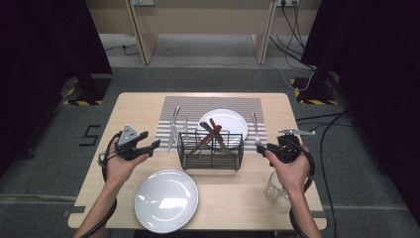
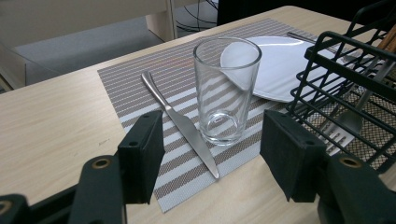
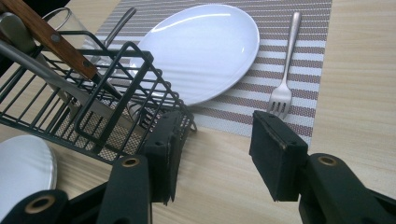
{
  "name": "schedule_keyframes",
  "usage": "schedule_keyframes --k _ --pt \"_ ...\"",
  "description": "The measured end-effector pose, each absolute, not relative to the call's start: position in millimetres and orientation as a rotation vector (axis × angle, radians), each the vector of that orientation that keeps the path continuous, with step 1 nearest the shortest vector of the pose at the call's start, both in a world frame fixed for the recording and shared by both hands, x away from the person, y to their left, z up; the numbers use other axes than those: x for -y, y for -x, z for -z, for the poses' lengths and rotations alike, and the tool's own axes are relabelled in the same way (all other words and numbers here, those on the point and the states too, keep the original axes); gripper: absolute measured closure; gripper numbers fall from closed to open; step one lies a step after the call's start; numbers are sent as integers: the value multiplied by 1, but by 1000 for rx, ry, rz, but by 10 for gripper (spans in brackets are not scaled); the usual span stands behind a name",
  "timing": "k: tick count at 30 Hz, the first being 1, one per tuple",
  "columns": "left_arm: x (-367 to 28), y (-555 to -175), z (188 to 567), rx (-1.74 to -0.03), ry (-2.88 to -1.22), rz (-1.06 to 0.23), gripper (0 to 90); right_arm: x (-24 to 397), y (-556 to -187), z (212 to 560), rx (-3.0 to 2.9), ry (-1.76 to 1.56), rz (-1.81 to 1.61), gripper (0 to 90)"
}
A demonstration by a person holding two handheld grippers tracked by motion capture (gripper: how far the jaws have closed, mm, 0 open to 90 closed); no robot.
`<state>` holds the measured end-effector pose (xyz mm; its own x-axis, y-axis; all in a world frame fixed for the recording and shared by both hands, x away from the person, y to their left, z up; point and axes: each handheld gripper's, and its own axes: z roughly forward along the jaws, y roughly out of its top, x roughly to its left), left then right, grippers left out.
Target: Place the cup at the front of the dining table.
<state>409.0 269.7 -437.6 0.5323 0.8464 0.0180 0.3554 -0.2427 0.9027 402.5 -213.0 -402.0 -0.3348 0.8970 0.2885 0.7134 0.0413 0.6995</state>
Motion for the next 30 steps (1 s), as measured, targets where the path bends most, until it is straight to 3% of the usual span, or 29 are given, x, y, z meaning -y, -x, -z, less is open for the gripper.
schedule_keyframes --k 30 --pt "-285 -365 455 -981 -1806 -668 388 212 -403 404 -2094 -1662 -1165 528"
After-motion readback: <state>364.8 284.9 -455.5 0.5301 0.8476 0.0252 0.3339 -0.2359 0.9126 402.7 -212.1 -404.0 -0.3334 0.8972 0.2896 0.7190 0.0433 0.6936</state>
